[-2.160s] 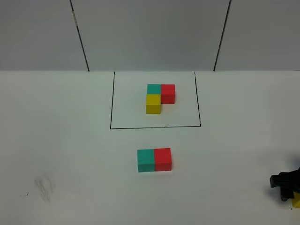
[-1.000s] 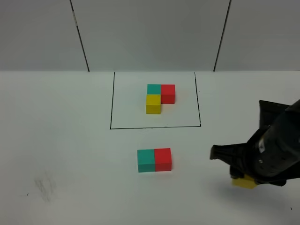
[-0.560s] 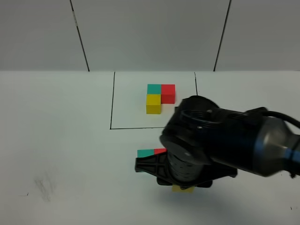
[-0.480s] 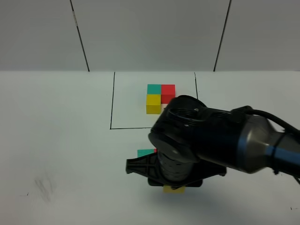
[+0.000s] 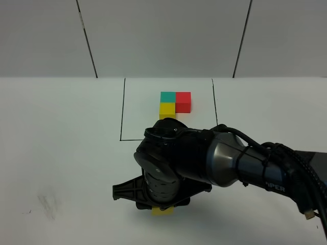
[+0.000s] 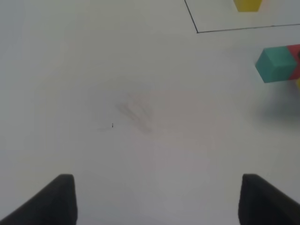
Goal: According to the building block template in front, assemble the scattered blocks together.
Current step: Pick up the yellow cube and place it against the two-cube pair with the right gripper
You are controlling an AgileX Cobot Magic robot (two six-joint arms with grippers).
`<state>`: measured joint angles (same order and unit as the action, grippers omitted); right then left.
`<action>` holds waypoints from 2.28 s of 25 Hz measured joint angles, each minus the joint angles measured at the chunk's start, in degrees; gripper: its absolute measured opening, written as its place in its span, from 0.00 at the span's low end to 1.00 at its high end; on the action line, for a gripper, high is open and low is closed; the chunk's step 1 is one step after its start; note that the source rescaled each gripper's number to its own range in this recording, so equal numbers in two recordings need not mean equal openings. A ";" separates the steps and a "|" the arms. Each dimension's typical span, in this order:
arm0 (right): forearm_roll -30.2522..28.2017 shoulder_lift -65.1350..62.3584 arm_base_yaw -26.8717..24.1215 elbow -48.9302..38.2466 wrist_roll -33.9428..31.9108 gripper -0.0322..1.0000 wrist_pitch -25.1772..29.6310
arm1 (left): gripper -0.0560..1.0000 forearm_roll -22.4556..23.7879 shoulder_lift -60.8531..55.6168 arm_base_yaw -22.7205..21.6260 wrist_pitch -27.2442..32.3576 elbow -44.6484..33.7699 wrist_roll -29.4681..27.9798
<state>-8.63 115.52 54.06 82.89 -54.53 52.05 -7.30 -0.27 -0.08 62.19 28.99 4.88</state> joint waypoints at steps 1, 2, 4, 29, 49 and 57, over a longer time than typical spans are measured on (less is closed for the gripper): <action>0.00 0.42 0.00 0.31 0.42 0.03 -0.06 | 0.75 0.00 0.00 0.00 0.00 0.00 0.00; 0.12 1.05 -0.07 0.82 0.69 0.03 0.07 | 0.75 0.00 0.00 0.00 0.00 0.00 0.00; 0.37 2.36 -0.25 2.07 1.67 0.03 0.50 | 0.75 0.00 0.00 0.00 0.00 0.00 0.00; 0.35 11.27 -2.72 14.75 3.96 0.03 9.79 | 0.75 0.00 0.00 0.00 0.00 0.00 0.00; 1.24 11.64 -4.24 14.75 5.51 0.03 7.17 | 0.75 0.00 0.00 0.00 0.00 0.00 0.00; 0.90 12.65 -4.24 14.75 5.65 0.03 6.65 | 0.75 0.00 0.00 0.00 0.00 0.00 0.00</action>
<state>-7.73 128.17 49.83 97.64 -48.88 58.69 -7.30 -0.27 -0.08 62.19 28.99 4.88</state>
